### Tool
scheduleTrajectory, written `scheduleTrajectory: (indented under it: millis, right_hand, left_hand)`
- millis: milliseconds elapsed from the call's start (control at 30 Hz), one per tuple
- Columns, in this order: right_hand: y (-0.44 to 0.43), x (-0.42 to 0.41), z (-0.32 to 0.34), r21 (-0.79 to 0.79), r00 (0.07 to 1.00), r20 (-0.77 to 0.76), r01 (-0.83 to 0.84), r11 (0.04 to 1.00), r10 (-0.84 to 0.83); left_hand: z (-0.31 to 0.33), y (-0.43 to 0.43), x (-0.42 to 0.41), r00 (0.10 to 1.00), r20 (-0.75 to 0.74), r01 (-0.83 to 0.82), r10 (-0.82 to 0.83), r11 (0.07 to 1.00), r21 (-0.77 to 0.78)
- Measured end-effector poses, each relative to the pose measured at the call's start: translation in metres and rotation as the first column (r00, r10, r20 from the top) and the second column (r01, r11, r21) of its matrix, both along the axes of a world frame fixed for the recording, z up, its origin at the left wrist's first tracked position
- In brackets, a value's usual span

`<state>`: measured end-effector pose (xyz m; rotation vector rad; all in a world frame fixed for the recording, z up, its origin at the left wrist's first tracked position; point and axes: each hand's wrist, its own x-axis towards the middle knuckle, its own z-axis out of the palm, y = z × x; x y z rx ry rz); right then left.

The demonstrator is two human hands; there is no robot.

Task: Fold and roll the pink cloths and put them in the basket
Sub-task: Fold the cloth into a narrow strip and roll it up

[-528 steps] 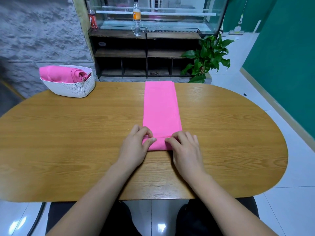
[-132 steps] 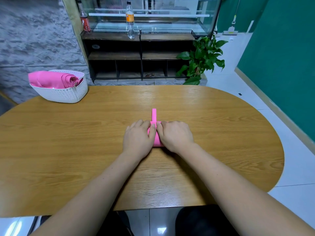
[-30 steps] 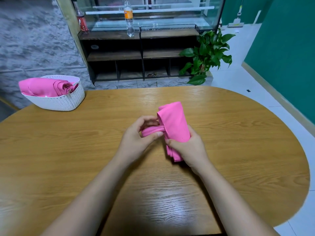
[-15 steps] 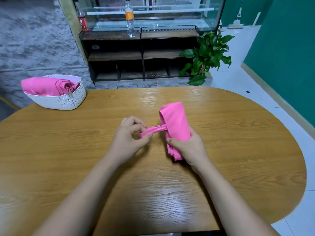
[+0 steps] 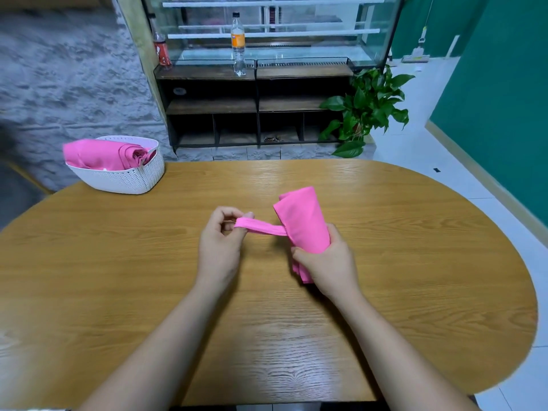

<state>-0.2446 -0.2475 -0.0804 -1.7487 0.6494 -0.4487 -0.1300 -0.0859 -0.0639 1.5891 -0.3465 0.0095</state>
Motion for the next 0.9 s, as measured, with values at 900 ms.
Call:
scheduleTrajectory:
  millis: [900]
  right_hand:
    - [-0.006, -0.013, 0.014, -0.449, 0.996, 0.012, 0.084, 0.890, -0.088]
  left_hand:
    - [0.004, -0.008, -0.035, 0.734, -0.450, 0.204, -0.509, 0.797, -0.568]
